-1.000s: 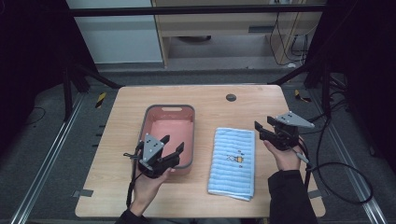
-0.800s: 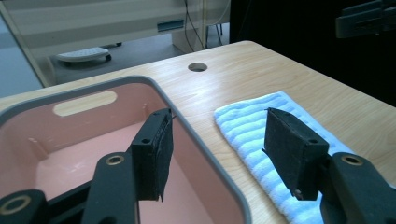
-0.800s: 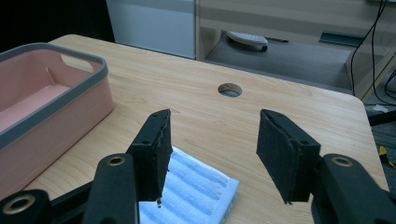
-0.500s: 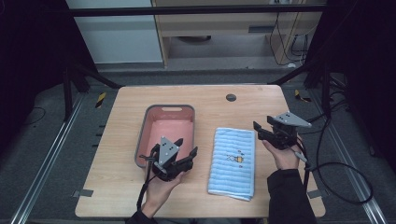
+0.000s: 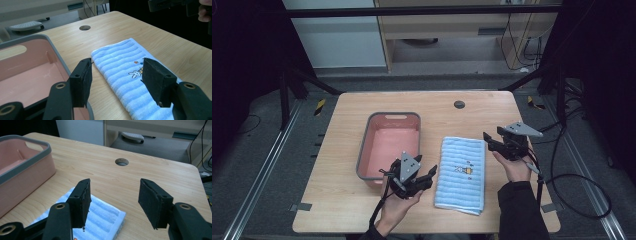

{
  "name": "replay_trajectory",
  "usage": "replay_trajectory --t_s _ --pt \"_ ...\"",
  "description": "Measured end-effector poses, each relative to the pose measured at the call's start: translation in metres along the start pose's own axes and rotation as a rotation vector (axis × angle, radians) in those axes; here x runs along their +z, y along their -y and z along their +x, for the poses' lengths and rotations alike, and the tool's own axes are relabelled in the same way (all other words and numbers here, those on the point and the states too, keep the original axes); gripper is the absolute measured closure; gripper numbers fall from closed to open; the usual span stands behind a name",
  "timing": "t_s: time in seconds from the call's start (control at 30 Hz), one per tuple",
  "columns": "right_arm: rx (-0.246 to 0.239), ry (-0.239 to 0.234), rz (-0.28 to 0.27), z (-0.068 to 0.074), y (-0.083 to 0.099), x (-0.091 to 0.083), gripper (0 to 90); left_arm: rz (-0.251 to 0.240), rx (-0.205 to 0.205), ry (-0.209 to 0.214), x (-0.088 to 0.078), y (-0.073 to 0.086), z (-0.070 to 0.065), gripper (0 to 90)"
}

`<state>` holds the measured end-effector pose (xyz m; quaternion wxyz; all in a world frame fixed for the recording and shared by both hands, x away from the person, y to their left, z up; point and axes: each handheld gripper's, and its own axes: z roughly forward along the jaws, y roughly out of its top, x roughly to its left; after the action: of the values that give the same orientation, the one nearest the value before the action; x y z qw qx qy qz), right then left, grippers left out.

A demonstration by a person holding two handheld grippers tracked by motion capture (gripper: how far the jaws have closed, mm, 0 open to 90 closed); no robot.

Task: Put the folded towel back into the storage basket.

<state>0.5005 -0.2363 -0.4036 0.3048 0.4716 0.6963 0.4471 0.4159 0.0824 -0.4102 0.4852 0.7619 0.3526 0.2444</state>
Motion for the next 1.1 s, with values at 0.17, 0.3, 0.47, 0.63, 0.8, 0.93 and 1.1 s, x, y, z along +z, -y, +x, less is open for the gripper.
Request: replay_trajectory --t_s 0.17,0.3,0.47,0.63,0.8,0.93,1.1 --pt "0.008 -0.002 0.011 -0.003 0.005 0.002 41.6 0.013 -0.005 0.003 0.004 0.005 -0.002 40.8" --pt "0.015 -0.004 0.020 -0.005 0.009 0.006 40.9 0.030 -0.004 -0.001 0.008 0.009 -0.004 42.3" --pt "0.007 -0.004 0.048 -0.005 0.018 0.012 40.2 0.052 -0.011 0.006 0.014 0.015 -0.006 43.9" --pt "-0.002 -0.002 0.076 -0.006 0.025 0.019 40.4 0.068 -0.007 0.008 0.019 0.019 -0.009 45.6" --pt "-0.003 -0.002 0.097 -0.007 0.030 0.025 40.7 0.094 0.005 0.016 0.027 0.025 -0.015 46.5" --pt "0.001 -0.002 0.111 -0.007 0.032 0.028 41.1 0.105 0.007 0.021 0.031 0.028 -0.018 46.9" --pt "-0.001 -0.004 0.133 -0.006 0.036 0.036 41.9 0.132 0.018 0.030 0.038 0.035 -0.024 47.7"
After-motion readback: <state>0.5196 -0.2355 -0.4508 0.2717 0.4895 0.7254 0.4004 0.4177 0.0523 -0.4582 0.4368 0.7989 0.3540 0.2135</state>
